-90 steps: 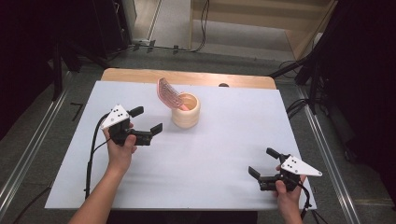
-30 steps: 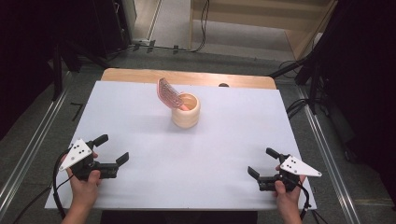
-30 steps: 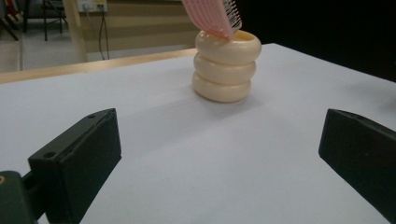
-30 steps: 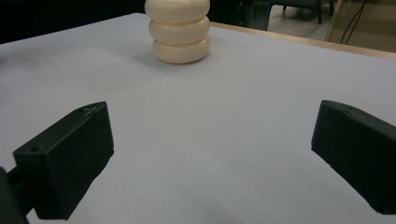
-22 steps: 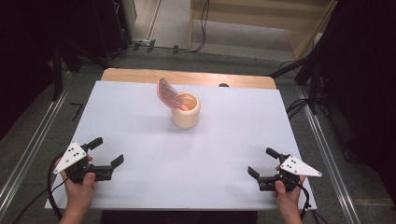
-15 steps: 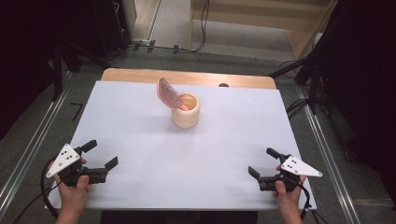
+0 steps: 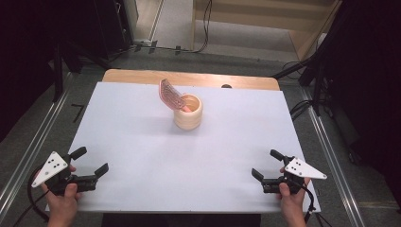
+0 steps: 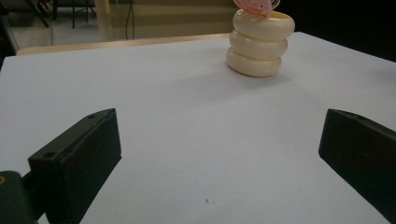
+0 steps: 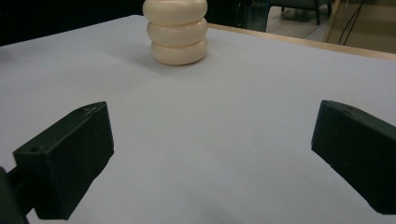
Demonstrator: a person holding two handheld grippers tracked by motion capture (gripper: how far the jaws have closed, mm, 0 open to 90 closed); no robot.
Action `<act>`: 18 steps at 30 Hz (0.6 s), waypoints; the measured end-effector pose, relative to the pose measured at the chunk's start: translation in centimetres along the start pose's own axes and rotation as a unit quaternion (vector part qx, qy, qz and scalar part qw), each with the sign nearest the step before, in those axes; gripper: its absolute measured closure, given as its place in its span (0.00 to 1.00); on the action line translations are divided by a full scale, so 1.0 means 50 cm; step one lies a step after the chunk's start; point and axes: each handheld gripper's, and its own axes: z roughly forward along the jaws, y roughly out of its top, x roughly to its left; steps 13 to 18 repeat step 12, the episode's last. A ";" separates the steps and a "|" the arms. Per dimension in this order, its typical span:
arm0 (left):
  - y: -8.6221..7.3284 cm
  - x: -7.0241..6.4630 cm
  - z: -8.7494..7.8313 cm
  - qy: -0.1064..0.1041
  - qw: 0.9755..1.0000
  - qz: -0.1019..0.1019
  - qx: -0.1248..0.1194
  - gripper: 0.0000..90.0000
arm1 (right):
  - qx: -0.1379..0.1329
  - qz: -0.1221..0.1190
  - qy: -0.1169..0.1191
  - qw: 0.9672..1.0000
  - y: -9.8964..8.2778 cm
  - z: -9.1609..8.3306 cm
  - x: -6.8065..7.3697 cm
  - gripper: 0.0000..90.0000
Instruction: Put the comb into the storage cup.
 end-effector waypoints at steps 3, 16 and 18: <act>-0.002 0.004 -0.005 0.002 1.000 -0.004 -0.003 0.00 | -0.001 -0.001 0.000 1.000 0.000 0.000 -0.001 0.00; 0.000 0.004 -0.004 -0.009 1.000 -0.003 -0.009 0.00 | -0.003 0.002 0.000 1.000 -0.003 0.000 -0.006 0.00; 0.000 0.004 -0.004 -0.009 1.000 -0.003 -0.009 0.00 | -0.003 0.002 0.000 1.000 -0.003 0.000 -0.006 0.00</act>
